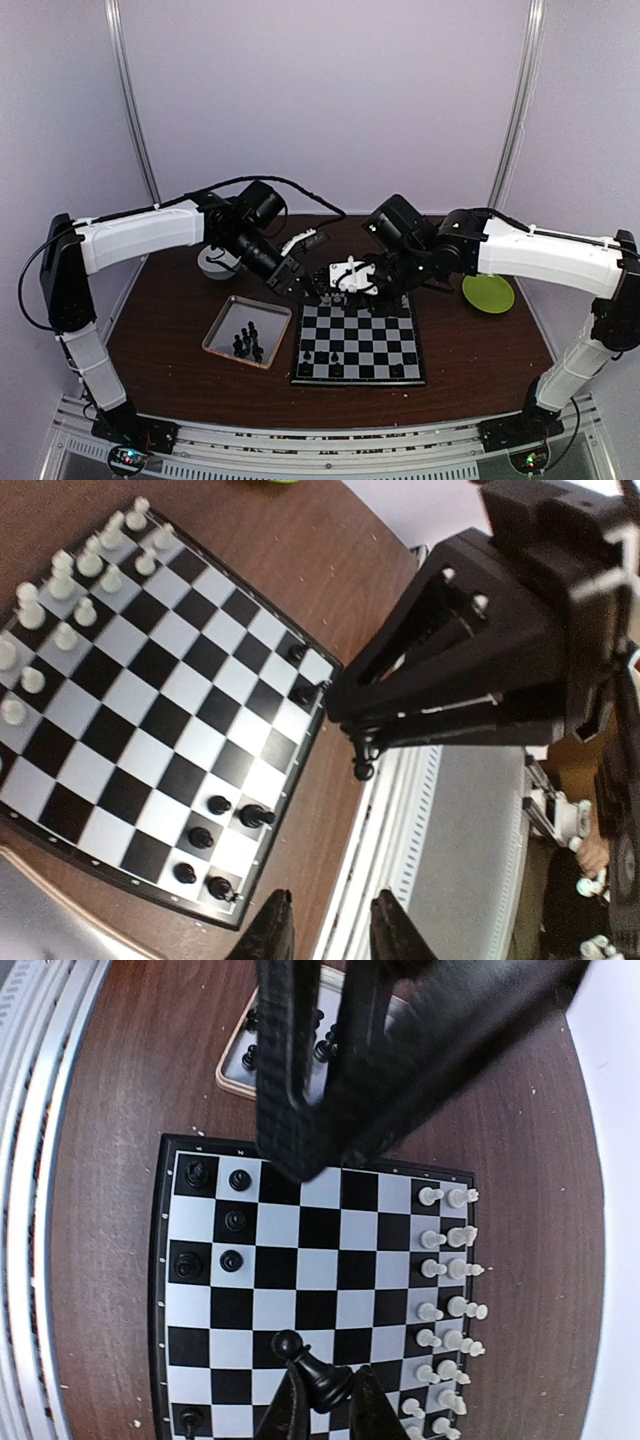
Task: Set up the chess pieces on the board
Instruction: Pass from the left arm to the right, then pass from the right arm to the left
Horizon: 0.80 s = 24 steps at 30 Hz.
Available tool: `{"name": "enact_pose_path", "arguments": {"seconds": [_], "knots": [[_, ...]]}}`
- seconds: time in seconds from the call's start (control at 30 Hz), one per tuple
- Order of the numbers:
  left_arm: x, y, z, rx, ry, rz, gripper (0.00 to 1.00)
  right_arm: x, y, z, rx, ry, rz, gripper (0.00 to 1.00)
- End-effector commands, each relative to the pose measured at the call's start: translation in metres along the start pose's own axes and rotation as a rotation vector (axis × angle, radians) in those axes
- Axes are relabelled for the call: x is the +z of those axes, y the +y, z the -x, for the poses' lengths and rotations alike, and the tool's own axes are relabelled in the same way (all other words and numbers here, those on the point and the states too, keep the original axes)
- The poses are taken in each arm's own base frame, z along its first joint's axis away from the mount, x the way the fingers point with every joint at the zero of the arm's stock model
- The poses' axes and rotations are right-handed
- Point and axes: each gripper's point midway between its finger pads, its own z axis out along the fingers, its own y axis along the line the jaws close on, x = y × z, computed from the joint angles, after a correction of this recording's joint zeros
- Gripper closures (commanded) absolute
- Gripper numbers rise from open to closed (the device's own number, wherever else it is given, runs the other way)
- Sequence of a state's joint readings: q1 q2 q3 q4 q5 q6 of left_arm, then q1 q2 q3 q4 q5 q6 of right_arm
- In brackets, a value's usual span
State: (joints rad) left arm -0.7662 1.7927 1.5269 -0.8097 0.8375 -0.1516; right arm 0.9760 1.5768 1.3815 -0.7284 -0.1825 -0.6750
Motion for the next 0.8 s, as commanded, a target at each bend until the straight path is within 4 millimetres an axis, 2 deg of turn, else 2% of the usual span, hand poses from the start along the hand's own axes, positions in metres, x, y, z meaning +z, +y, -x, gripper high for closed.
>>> {"name": "enact_pose_path", "arguments": {"seconds": [0.0,0.03,0.07,0.13,0.3,0.4,0.77], "knots": [[-0.04,-0.002,0.042,0.176,-0.284,0.196,0.71,-0.011,-0.002,0.011,0.18,-0.116,0.124,0.91],[-0.044,0.0,0.041,0.204,-0.332,0.247,0.7,-0.013,-0.003,0.012,0.219,-0.142,0.16,0.91],[-0.056,-0.006,0.047,0.27,-0.411,0.31,0.7,-0.016,-0.005,0.013,0.259,-0.166,0.197,0.91],[-0.061,-0.015,0.052,0.416,-0.512,0.423,0.69,-0.023,-0.007,0.017,0.334,-0.222,0.275,0.91],[-0.047,-0.051,0.05,0.743,-0.545,0.594,0.68,-0.035,-0.004,0.021,0.456,-0.32,0.453,0.89],[-0.038,-0.062,0.05,0.887,-0.507,0.662,0.68,-0.038,0.0,0.023,0.487,-0.348,0.508,0.89],[-0.006,-0.059,0.052,1.015,-0.362,0.696,0.67,-0.045,0.001,0.03,0.523,-0.402,0.568,0.89]]}}
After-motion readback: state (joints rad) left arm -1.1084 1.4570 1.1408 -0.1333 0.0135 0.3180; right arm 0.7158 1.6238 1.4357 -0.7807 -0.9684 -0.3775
